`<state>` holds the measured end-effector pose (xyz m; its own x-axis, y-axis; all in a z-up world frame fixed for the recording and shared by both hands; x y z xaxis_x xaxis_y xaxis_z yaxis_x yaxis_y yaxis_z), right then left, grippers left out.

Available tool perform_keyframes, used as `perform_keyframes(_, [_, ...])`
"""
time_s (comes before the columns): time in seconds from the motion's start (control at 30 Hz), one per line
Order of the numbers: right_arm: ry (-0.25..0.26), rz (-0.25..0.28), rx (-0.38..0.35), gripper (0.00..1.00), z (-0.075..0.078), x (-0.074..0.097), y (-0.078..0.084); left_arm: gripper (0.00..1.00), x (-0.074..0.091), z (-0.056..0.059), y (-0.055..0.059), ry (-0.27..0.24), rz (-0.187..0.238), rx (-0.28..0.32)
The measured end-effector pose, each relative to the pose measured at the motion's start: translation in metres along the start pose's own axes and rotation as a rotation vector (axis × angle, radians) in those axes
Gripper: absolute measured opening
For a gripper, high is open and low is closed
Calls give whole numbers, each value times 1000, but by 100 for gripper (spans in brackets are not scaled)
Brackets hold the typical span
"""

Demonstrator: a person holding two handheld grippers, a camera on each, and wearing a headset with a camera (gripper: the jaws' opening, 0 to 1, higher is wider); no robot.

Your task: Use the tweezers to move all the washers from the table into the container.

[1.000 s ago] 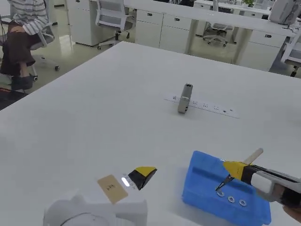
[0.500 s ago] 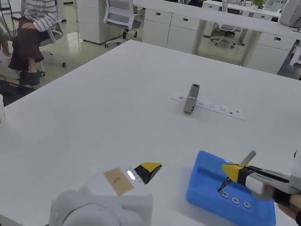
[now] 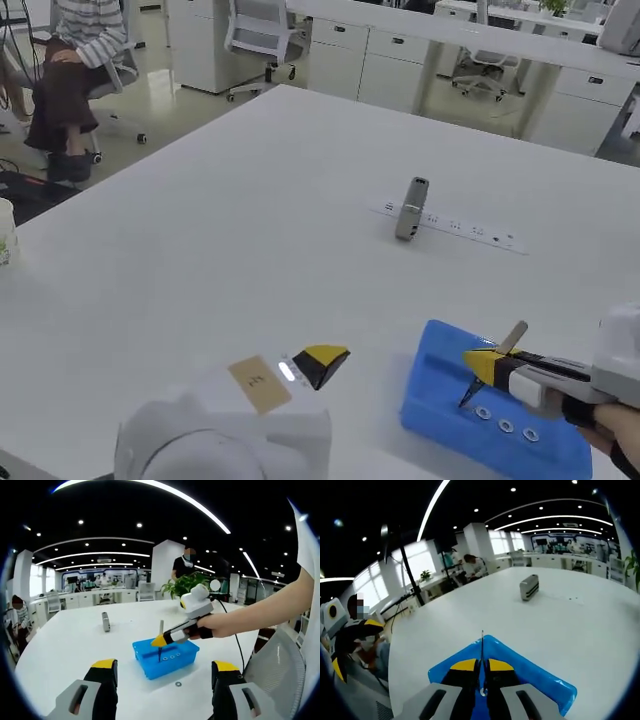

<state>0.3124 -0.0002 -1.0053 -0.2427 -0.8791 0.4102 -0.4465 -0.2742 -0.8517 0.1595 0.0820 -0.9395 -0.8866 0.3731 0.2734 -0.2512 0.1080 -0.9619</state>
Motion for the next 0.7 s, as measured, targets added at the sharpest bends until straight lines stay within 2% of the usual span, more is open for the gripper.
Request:
perform_keyframes(0.13, [-16, -15, 23, 2, -3, -5, 2, 77, 0, 0, 0, -1, 0, 2])
perform_keyframes(0.23, [-10, -29, 42, 2, -2, -6, 3, 77, 0, 0, 1, 0, -4, -1])
perform_keyframes(0.7, [-9, -19, 43, 3, -4, -3, 1, 77, 0, 1, 1, 4, -5, -2])
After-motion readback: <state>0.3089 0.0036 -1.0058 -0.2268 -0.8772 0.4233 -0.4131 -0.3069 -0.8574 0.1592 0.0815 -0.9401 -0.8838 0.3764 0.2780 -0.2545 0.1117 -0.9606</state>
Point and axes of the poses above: the centre of the closed fingertips' face, and the gripper's own axes: x roughly backward along the fingers, z roughly to its right, y roughly out of its underside, the point moved 3 cm from there along x, roughly backward along the fingers, and after that the axes turned 11 degrees about -y, right-handed, at the moved point
